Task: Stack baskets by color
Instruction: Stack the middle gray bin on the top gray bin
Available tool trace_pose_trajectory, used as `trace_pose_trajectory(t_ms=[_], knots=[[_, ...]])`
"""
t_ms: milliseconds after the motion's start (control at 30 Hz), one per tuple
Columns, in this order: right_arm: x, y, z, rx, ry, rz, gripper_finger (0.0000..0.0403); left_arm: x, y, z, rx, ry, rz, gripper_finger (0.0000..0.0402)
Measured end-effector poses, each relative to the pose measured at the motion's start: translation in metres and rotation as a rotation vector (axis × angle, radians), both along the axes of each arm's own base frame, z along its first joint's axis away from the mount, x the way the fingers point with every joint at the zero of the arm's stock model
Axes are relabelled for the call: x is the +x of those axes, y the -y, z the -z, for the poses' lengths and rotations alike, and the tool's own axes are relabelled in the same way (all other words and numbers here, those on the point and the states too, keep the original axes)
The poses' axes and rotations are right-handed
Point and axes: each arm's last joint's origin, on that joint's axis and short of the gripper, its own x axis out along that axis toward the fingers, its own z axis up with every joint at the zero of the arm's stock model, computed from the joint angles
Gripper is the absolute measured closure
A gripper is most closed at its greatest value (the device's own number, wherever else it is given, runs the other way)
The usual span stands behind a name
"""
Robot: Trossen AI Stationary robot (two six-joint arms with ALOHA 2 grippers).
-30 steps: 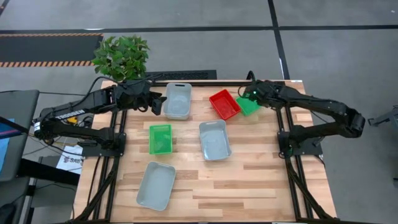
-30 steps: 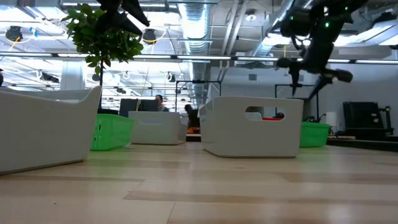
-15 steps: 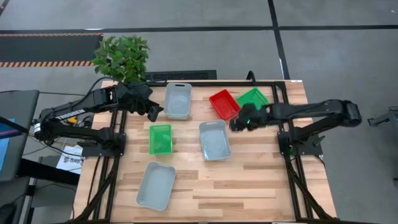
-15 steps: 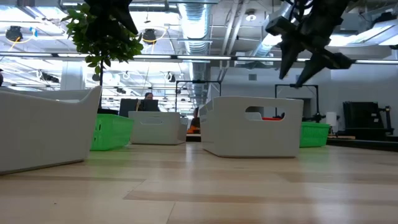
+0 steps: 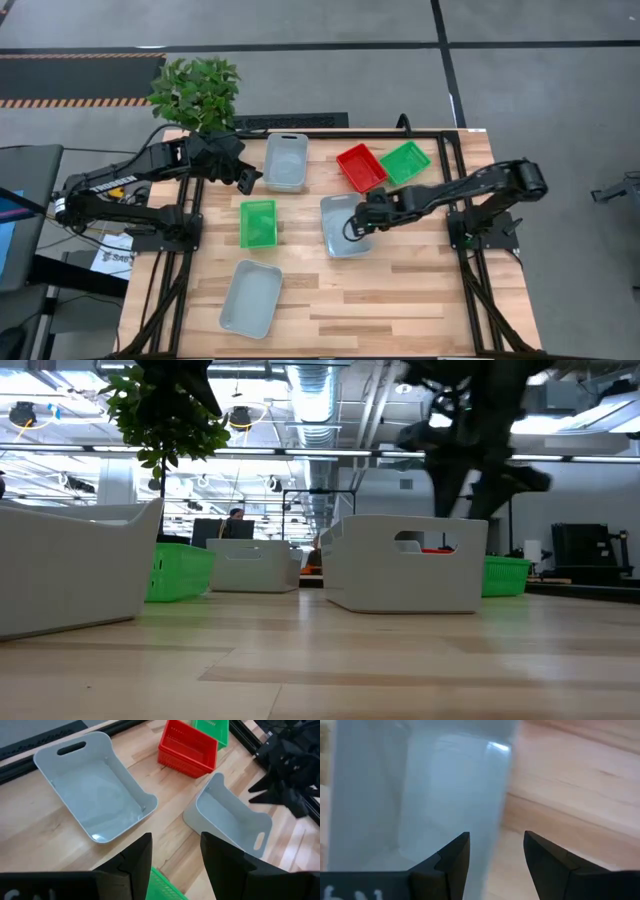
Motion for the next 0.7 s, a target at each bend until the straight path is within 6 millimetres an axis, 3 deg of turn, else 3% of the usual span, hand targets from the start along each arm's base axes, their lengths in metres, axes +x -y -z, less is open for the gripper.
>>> trace_pose_trajectory(t_ms=[167,333,700], knots=[[0.011,0.01,0.006,-0.022,-0.136,-0.012,0.0184,0.0,0.0,0.0,0.004,-0.002,-0.005,0.0246],[0.025,0.017,0.003,-0.041,-0.158,-0.056,0.0159,0.0,0.0,0.0,0.003,-0.004,-0.005,0.0246],[0.037,0.023,0.038,-0.037,-0.308,-0.09,0.0166,0.0,0.0,0.0,0.009,-0.005,-0.01,0.0246]])
